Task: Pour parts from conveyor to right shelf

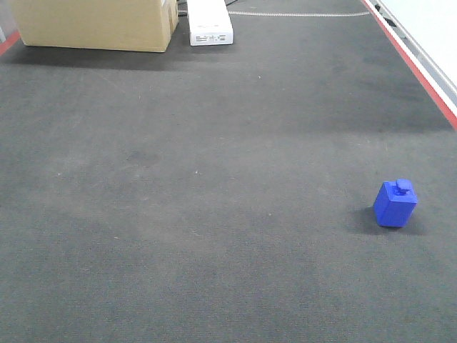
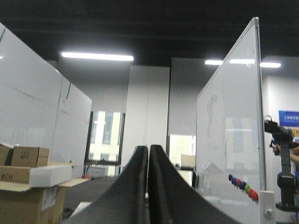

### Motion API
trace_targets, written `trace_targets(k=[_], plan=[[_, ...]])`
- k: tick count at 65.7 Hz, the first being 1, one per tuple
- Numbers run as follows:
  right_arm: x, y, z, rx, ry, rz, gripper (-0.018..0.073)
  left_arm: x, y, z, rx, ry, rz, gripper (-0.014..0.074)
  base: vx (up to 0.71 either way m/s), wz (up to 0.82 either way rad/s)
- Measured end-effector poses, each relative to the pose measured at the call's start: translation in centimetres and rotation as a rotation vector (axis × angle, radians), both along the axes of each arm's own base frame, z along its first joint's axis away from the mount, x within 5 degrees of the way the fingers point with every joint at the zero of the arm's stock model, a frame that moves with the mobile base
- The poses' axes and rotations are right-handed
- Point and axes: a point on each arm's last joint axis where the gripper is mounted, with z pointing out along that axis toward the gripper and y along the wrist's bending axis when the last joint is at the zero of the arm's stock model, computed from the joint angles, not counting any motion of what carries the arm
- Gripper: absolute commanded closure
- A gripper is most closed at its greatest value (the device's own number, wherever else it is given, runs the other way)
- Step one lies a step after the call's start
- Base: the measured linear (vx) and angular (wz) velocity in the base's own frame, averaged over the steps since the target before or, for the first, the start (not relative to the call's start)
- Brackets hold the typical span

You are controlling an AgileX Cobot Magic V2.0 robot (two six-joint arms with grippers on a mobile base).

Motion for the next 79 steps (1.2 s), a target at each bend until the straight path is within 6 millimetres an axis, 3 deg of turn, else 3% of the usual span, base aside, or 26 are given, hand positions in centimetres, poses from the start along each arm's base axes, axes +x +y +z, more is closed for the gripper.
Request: trace_targets(k=[4, 12, 25, 33, 63, 79], plan=[[0.8, 0.0, 1.7, -0.002, 0.081, 0.000, 0.0530, 0.0, 0.0, 0.0, 0.000, 0.000, 0.000, 0.0603, 0.00, 0.00], [4.3, 0.1, 2.6, -0.012, 0.311, -0.003, 0.0400, 0.0, 0.0, 0.0, 0.000, 0.000, 0.000, 0.0603, 0.00, 0.00], [9.1, 0.3, 0.7, 0.004, 0.583, 0.009, -0.0006, 0.0, 0.0, 0.0, 0.000, 0.000, 0.000, 0.0603, 0.00, 0.00], [10.8, 0.4, -0.5, 0.037, 0.690, 0.027, -0.0166, 0.0, 0.0, 0.0, 0.000, 0.000, 0.000, 0.0603, 0.00, 0.00], [14.9, 0.7, -3.0, 0.158, 0.918, 0.058, -0.0076, 0.0, 0.0, 0.0, 0.000, 0.000, 0.000, 0.0603, 0.00, 0.00], [19.8, 0.8, -2.2, 0.155, 1.146, 0.027, -0.0045, 0.0, 0.0, 0.0, 0.000, 0.000, 0.000, 0.0603, 0.00, 0.00]])
